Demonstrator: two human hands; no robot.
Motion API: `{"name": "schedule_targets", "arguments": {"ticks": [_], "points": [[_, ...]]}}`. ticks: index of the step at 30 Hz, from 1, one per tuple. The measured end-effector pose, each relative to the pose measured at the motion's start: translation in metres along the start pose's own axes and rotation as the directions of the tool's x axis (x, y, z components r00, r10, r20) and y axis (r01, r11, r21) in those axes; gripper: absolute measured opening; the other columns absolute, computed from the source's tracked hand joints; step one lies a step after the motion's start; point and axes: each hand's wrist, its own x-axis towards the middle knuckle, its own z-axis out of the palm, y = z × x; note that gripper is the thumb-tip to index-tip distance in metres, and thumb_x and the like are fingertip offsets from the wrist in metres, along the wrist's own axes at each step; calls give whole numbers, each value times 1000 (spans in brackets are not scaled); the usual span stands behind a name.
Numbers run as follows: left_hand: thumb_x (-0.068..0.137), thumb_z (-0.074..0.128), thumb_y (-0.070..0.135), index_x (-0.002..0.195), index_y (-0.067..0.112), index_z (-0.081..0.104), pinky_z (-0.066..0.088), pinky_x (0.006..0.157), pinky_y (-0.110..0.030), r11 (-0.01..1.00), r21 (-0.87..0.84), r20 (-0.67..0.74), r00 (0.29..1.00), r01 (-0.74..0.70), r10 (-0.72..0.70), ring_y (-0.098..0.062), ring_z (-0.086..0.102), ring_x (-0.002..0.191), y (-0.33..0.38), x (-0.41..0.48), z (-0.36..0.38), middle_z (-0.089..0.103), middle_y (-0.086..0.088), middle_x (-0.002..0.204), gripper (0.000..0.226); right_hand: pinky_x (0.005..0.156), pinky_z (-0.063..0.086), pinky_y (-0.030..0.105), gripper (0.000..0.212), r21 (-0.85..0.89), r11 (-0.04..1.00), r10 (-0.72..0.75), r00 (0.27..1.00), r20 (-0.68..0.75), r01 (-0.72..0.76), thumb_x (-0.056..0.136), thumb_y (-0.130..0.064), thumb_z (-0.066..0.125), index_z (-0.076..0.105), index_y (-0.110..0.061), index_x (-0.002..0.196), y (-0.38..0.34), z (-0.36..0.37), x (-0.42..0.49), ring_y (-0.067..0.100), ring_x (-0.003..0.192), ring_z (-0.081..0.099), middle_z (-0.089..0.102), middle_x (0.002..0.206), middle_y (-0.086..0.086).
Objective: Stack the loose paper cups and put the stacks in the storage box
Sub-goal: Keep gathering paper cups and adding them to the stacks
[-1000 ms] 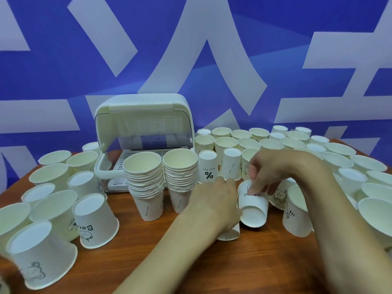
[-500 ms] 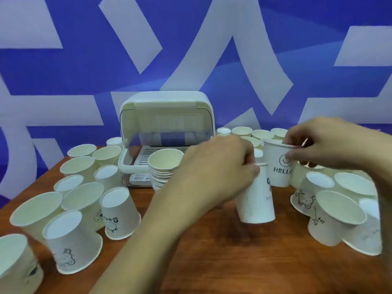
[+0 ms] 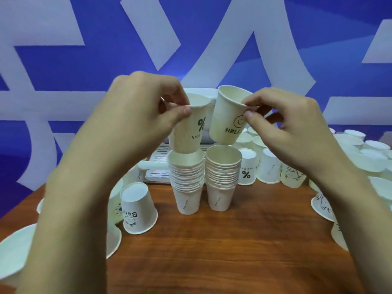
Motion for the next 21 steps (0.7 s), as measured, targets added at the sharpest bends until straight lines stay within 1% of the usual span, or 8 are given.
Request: {"name": "schedule_targets", "arguments": {"ticks": [4, 8, 10, 12, 14, 15, 18, 21], "points": [[85, 69, 37, 82, 32, 70, 39, 66, -8, 999, -38, 58, 998, 28, -26, 4, 61, 75, -9, 4, 5, 64, 18, 76, 6, 74, 48, 22, 12, -11, 1000, 11, 991, 136, -10, 91, -11, 66, 72, -20, 97, 2, 3, -2, 11, 83, 61, 69, 87, -7], [86, 70, 36, 83, 29, 73, 41, 69, -10, 999, -15, 187, 982, 40, -36, 8, 59, 76, -19, 9, 13, 66, 19, 76, 7, 68, 46, 13, 13, -76, 995, 84, 954, 288, -64, 91, -18, 65, 71, -29, 94, 5, 5, -4, 1, 82, 59, 68, 83, -18], [85, 71, 36, 84, 29, 74, 46, 70, -16, 999, -9, 217, 975, 49, -46, 7, 60, 75, -22, 10, 15, 68, 16, 77, 7, 68, 47, 17, 10, -124, 989, 118, 914, 389, -75, 91, -26, 62, 70, -32, 92, 6, 9, -5, 1, 80, 60, 69, 81, -17], [84, 72, 35, 82, 30, 76, 55, 68, -28, 998, -7, 247, 968, 54, -51, 2, 62, 72, -24, 10, 17, 67, 17, 69, 6, 69, 51, 25, 14, -124, 988, 136, 883, 449, -89, 91, -38, 60, 72, -32, 93, 6, 13, -7, 2, 77, 62, 70, 82, -20], [82, 73, 36, 78, 32, 76, 57, 68, -34, 998, -22, 286, 956, 66, -57, 1, 62, 69, -25, 8, 19, 63, 23, 58, 6, 69, 52, 26, 17, -132, 987, 145, 869, 473, -93, 90, -45, 59, 73, -35, 93, 8, 16, -8, 0, 75, 63, 69, 82, -24], [80, 74, 38, 77, 33, 76, 57, 69, -35, 997, -14, 309, 949, 71, -63, 2, 62, 69, -26, 8, 21, 62, 26, 56, 6, 68, 51, 27, 15, -151, 986, 140, 868, 477, -76, 90, -44, 61, 73, -37, 93, 10, 18, -8, 0, 75, 63, 69, 81, -22], [75, 78, 38, 75, 34, 77, 58, 72, -38, 995, 14, 360, 928, 96, -95, 1, 64, 69, -29, 7, 29, 65, 23, 59, 4, 67, 52, 29, 8, -180, 982, 138, 844, 518, -50, 89, -38, 68, 76, -39, 89, 16, 23, -9, -1, 74, 62, 70, 76, -18], [74, 80, 33, 77, 31, 79, 58, 75, -36, 992, 37, 449, 884, 123, -126, 0, 65, 71, -31, 6, 37, 70, 18, 67, 4, 72, 54, 32, 7, -125, 990, 123, 840, 529, -66, 89, -33, 71, 78, -35, 90, 19, 31, -13, 3, 76, 62, 66, 76, -23]]}}
